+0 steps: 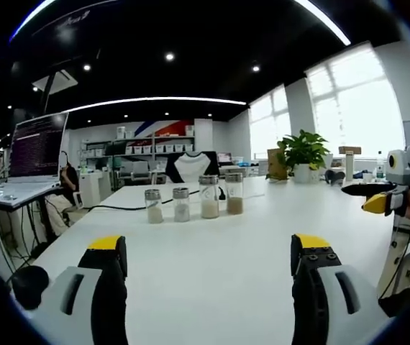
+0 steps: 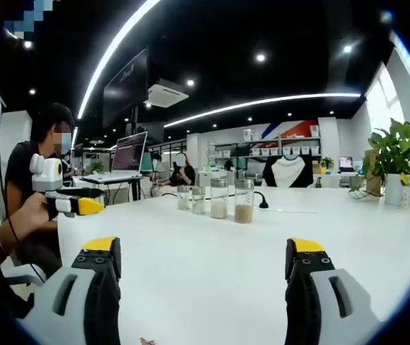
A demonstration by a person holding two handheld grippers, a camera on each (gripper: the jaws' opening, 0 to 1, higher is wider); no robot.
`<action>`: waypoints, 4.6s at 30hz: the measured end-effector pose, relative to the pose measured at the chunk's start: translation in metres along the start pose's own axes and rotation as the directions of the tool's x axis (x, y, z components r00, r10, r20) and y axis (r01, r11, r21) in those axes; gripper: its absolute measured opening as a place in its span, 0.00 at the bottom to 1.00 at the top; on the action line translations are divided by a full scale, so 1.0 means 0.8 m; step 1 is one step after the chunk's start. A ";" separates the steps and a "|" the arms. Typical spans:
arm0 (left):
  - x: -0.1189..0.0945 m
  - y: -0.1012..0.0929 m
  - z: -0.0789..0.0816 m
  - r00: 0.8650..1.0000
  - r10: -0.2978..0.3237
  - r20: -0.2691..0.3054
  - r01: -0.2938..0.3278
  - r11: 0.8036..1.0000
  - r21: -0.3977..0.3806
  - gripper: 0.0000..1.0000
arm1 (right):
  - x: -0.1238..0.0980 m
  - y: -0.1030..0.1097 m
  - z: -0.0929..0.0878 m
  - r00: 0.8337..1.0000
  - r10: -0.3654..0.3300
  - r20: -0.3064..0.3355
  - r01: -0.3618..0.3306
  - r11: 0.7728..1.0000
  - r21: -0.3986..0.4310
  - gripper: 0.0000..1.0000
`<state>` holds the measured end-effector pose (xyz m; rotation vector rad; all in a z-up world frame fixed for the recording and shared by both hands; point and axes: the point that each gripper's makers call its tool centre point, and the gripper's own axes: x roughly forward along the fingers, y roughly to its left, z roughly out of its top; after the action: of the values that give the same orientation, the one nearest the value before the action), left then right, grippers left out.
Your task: Rotate the seasoning bottle until the label or dispensing opening points toward the visible target arrow and the bottle remains upright within the marked orientation range
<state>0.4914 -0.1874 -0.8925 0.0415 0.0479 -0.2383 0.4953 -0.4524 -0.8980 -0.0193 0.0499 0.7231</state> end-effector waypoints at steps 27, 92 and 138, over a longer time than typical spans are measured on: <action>0.002 0.005 -0.012 0.999 0.001 -0.038 -0.001 1.000 -0.002 0.99 | 0.008 0.001 -0.020 0.998 -0.006 -0.055 0.004 0.999 -0.032 0.93; 0.093 0.073 -0.010 0.992 -0.105 -0.066 0.113 0.987 0.119 0.97 | 0.005 0.003 -0.021 0.998 -0.019 -0.064 0.017 1.000 -0.024 0.92; 0.269 0.152 0.019 0.998 -0.054 -0.022 0.056 0.997 0.049 0.85 | -0.002 -0.009 -0.023 0.996 -0.057 -0.067 0.057 0.998 -0.009 0.92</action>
<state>0.7299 -0.1205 -0.8844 0.0925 0.0640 -0.2941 0.4982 -0.4600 -0.9165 -0.0520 0.1103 0.6653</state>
